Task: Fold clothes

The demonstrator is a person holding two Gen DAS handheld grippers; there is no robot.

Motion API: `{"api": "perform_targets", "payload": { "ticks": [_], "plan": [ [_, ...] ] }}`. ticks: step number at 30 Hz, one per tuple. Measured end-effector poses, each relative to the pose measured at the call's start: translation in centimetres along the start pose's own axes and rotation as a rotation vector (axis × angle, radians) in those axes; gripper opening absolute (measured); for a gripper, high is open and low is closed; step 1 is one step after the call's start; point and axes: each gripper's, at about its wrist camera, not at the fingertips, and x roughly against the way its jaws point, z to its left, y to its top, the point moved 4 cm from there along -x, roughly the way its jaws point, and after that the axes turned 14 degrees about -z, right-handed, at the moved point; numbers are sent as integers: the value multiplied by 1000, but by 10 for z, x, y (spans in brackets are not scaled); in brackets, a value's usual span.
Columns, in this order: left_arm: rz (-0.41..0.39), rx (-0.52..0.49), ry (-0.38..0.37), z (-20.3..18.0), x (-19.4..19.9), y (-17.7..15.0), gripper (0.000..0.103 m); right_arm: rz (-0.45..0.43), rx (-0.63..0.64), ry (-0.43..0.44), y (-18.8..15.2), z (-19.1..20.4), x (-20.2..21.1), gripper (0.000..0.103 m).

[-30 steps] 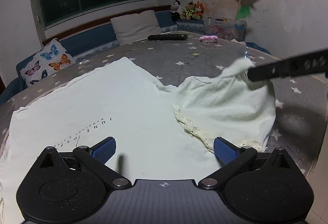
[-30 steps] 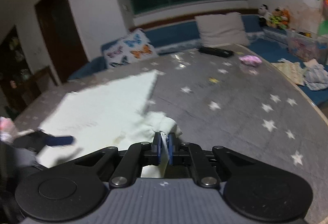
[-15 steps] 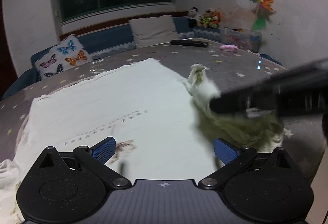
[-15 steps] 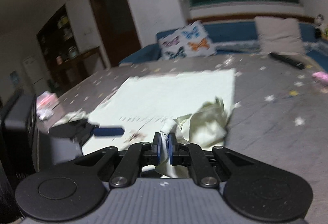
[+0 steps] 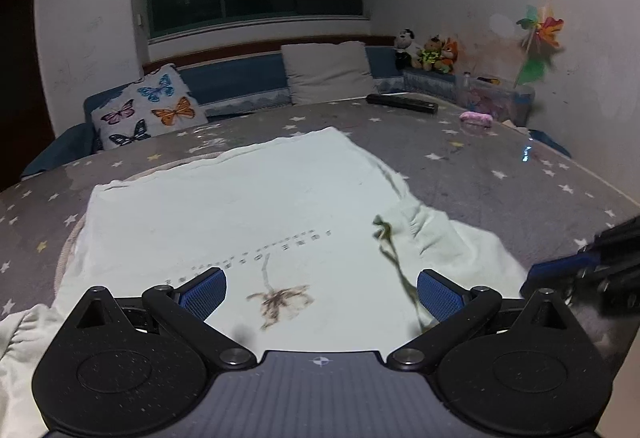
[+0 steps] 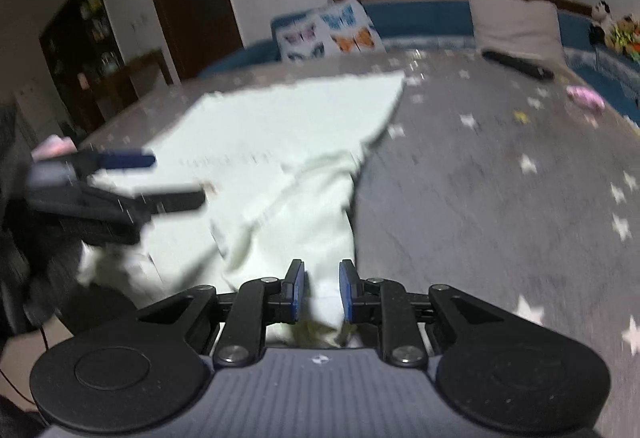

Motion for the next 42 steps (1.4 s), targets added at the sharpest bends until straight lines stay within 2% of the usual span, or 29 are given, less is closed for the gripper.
{"api": "perform_targets", "payload": {
  "ticks": [7,11,19,22,25,26,31,36,41,42],
  "plan": [
    [25,-37,-51,-20,-9,-5,103,-37,34,-13,15,-1,6,19],
    [44,-50,-63,-26,-11,-12,103,-64,65,21,31,6,-15,19],
    [72,-59,-70,-28,-16,-20,103,0,105,51,32,15,-74,19],
    [81,-47,-72,-26,-16,-21,103,7,114,47,34,16,-85,22],
    [75,-34,-73,-25,-16,-20,103,2,135,47,40,19,-91,28],
    [77,-29,-72,-24,-16,-20,103,1,146,48,42,21,-93,34],
    [78,-18,-66,-19,-12,-20,103,25,172,44,39,23,-114,37],
    [67,-1,-43,-9,-7,-18,103,15,216,64,43,31,-112,52],
    [73,10,-21,-1,-5,-21,103,-37,224,59,50,28,-90,73],
    [74,13,-20,1,-4,-22,103,-49,220,57,50,27,-84,83]
  ]
}}
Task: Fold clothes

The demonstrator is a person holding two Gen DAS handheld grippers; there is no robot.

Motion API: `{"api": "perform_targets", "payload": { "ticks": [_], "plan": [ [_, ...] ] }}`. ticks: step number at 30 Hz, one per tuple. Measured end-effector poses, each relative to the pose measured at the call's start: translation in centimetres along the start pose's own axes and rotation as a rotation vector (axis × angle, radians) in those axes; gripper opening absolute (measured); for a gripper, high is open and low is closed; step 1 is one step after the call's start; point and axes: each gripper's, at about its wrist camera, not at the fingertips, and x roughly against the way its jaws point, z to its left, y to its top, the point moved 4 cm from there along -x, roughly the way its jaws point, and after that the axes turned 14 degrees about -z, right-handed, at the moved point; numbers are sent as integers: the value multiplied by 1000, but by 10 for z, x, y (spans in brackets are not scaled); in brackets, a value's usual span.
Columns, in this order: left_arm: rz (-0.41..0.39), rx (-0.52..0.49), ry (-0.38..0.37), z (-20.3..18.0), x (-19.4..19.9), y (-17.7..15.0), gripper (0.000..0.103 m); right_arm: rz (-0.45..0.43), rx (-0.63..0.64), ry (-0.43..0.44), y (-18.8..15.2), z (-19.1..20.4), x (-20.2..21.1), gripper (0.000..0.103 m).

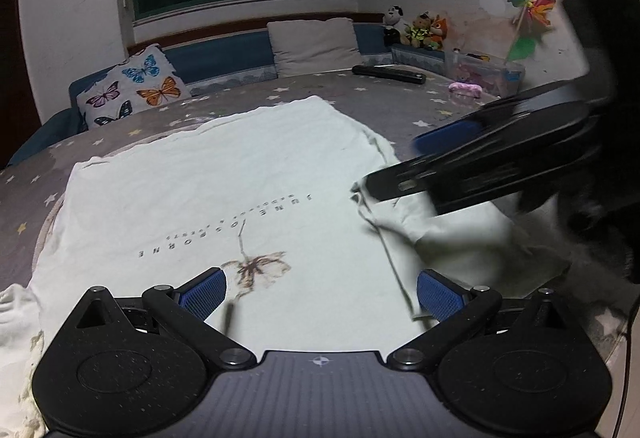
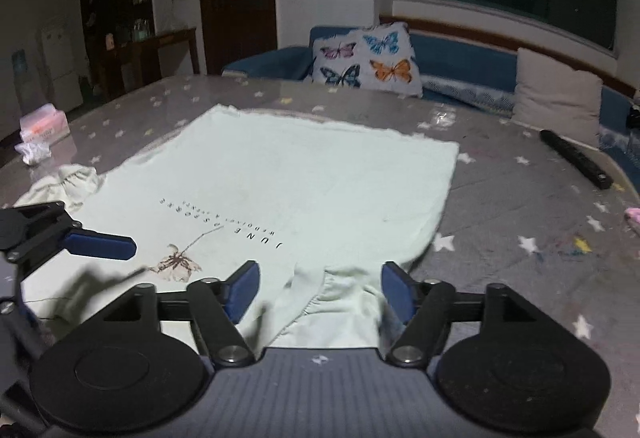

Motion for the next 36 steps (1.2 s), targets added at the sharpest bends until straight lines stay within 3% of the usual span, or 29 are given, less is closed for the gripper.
{"api": "perform_targets", "payload": {
  "ticks": [4,11,18,23,30,33,36],
  "plan": [
    [3,10,5,3,1,-3,103,-83,-14,-35,0,-3,36,103],
    [-3,12,21,5,5,-4,103,-142,-6,-138,-7,-6,68,103],
    [-22,24,51,13,21,-6,103,-58,39,-270,-24,-20,53,103],
    [-26,49,87,22,33,-10,103,-15,100,-317,-45,-21,55,103],
    [-42,70,143,38,53,-11,103,-55,122,-324,-57,-15,78,103],
    [-49,88,179,47,64,-13,103,-90,122,-299,-55,-11,87,103],
    [-48,108,220,56,75,-18,103,-67,136,-262,-60,-6,84,103]
  ]
}}
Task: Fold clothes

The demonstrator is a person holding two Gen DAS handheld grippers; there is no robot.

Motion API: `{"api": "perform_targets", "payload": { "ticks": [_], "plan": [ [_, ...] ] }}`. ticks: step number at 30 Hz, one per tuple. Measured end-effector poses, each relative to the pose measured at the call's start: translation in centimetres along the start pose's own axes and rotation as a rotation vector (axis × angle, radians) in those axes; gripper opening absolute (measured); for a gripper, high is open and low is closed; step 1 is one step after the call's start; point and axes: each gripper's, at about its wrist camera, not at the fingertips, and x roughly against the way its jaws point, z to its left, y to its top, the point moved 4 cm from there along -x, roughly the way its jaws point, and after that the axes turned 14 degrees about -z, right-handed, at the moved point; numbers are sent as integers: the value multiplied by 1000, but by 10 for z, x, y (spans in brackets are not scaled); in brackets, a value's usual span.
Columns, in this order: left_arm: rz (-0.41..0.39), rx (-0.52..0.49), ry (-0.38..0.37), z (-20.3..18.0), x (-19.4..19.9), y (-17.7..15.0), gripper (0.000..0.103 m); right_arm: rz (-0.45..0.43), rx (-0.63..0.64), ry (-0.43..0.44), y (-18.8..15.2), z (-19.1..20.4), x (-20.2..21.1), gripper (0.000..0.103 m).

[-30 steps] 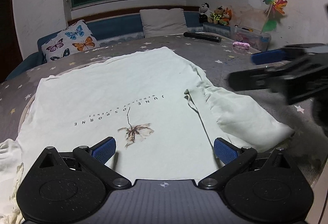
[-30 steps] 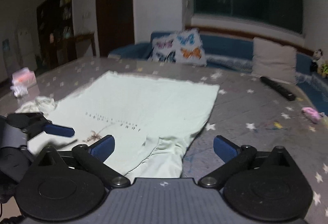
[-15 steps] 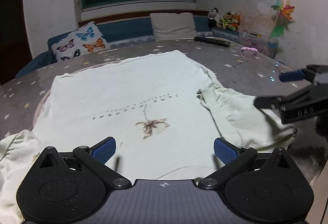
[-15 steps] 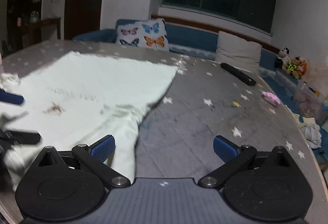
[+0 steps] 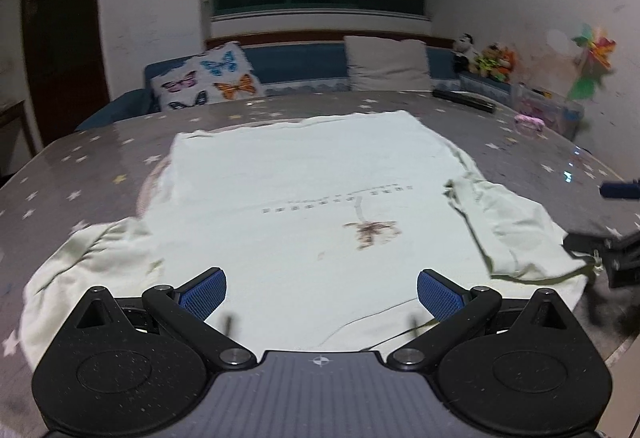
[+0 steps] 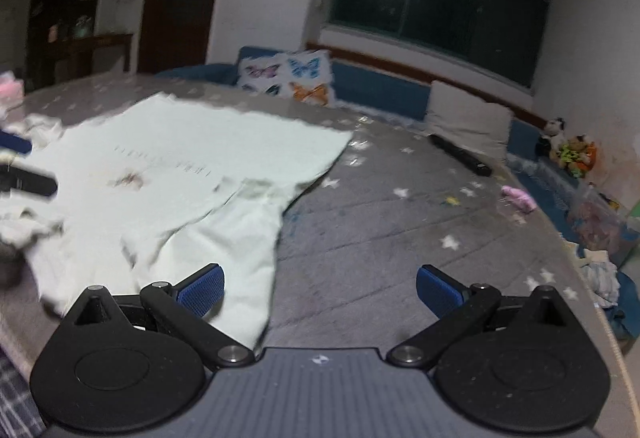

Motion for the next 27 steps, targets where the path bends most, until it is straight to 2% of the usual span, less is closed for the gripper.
{"api": "perform_targets", "payload": {
  "ticks": [6,12,16,23,27],
  "plan": [
    [9,27,97,23,22,-9,103,-50,21,47,11,5,0,103],
    [1,81,235,53,38,-11,103,-94,23,154,27,18,-11,103],
    [-4,81,314,66,45,-8,103,-105,23,264,37,36,-20,103],
    [-2,119,443,86,52,-2,103,-110,94,446,49,69,-29,103],
    [-3,165,516,100,51,-1,103,-129,118,515,56,82,-31,103]
  ]
}}
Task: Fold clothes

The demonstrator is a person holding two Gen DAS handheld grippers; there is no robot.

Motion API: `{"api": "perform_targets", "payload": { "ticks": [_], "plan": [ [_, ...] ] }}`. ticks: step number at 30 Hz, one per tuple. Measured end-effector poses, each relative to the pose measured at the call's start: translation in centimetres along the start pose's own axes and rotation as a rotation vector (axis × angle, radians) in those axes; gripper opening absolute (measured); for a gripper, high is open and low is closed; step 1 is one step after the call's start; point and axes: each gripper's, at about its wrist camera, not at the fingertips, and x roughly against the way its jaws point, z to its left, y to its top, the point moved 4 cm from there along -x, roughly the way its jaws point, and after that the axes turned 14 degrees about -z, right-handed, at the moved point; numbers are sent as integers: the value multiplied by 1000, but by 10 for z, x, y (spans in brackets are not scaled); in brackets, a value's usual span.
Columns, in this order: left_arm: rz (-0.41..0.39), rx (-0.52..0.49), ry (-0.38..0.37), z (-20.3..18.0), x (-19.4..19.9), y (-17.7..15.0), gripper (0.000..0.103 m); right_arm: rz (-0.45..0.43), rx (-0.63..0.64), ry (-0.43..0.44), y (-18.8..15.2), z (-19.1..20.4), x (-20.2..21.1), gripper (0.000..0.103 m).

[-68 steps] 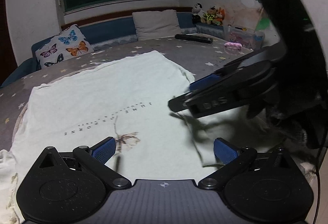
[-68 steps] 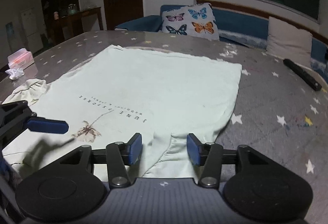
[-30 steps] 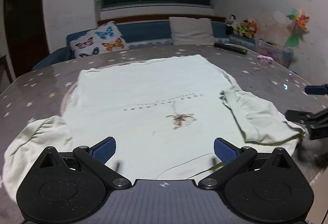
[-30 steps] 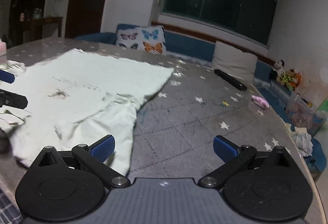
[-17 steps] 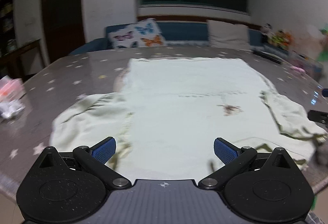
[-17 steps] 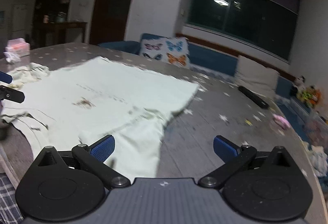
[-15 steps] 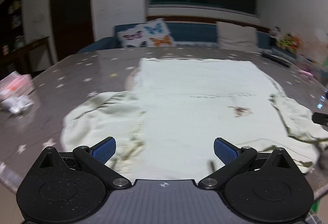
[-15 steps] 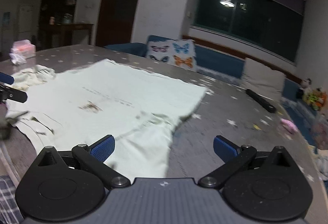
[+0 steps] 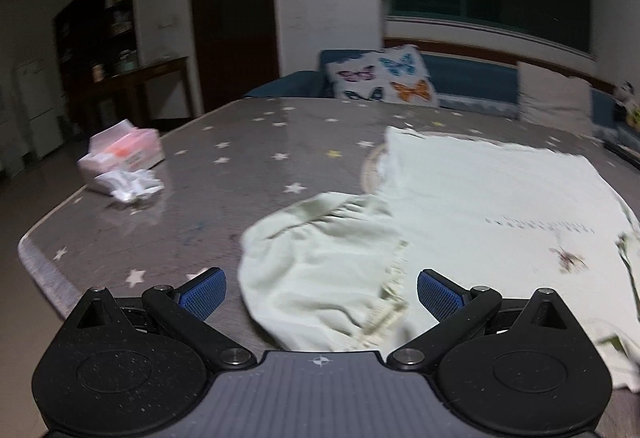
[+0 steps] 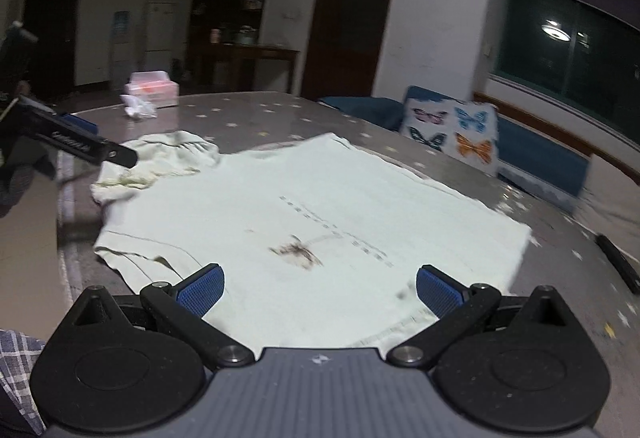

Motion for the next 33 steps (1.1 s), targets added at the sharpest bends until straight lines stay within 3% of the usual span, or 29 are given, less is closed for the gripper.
{"api": "perform_targets", "payload": {
  "ticks": [7,11,18,22,26,33],
  "plan": [
    [4,86,71,19,-23,4,103,24,-37,92,9,2,-18,103],
    [-11,148,64,32,-31,7,103,38,-88,95,17,-2,-19,103],
    [13,146,-76,48,-43,-1,103,73,-123,11,25,4,-38,103],
    [-14,140,-177,59,-44,-2,103,112,-137,-42,30,14,-49,103],
    [41,156,-273,61,-61,2,103,150,-136,-115,34,22,-56,103],
    [79,62,-372,55,-79,16,103,212,-145,-204,36,23,-65,103]
  ]
}}
